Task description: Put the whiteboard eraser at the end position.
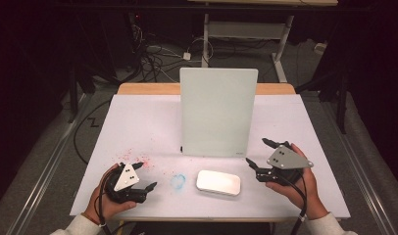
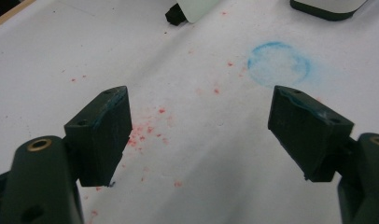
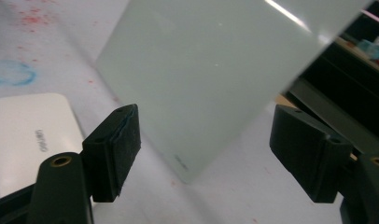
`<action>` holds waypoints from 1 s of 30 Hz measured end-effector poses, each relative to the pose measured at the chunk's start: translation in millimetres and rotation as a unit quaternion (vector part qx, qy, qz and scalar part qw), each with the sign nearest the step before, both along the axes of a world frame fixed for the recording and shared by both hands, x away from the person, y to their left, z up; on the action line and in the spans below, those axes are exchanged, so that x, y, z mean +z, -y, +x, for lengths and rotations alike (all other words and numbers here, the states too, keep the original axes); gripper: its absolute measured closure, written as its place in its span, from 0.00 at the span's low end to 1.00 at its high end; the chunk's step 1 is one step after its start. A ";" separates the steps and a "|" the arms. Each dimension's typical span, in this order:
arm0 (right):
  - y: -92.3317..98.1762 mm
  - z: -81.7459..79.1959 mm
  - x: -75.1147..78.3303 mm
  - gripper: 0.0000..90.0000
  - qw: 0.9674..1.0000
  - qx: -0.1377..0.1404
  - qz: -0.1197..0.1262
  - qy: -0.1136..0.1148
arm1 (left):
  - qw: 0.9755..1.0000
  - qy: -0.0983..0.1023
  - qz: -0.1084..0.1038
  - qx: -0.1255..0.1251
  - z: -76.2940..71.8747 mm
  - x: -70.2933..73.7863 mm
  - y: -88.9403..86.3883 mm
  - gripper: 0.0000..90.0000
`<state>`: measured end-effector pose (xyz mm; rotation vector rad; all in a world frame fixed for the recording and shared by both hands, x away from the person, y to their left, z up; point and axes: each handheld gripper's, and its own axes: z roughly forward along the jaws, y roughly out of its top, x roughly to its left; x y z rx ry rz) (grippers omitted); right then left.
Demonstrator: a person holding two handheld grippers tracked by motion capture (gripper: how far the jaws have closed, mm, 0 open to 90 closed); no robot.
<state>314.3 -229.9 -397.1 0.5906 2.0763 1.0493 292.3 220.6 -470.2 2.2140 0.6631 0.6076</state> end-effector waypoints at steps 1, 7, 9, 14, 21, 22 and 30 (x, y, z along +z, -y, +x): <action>4.4 -0.8 -0.2 0.27 1.000 -0.006 0.005 0.000 | 1.000 0.000 -0.001 0.000 0.4 0.1 0.0 0.23; 25.5 -6.4 -5.3 0.26 0.999 -0.040 0.016 0.008 | 1.000 -0.005 -0.003 0.002 0.8 -0.2 -0.2 0.23; 31.8 -8.5 -8.2 0.26 0.999 -0.044 0.027 0.008 | 1.000 -0.005 -0.002 0.003 0.8 0.1 -0.5 0.23; 43.8 -13.3 -17.0 0.26 0.998 -0.063 0.028 0.006 | 1.000 0.004 -0.003 0.006 1.1 1.4 -0.8 0.23; 61.1 -22.7 -37.4 0.23 0.995 -0.080 0.054 -0.010 | 1.000 0.009 -0.005 0.013 0.6 2.5 -2.2 0.23; 62.7 -24.2 -41.1 0.22 0.995 -0.080 0.057 -0.014 | 1.000 0.010 -0.005 0.015 0.5 2.7 -2.3 0.23; 63.0 -27.1 -60.0 0.21 0.995 -0.080 0.052 -0.030 | 1.000 0.020 -0.002 0.016 -3.7 4.2 -3.0 0.22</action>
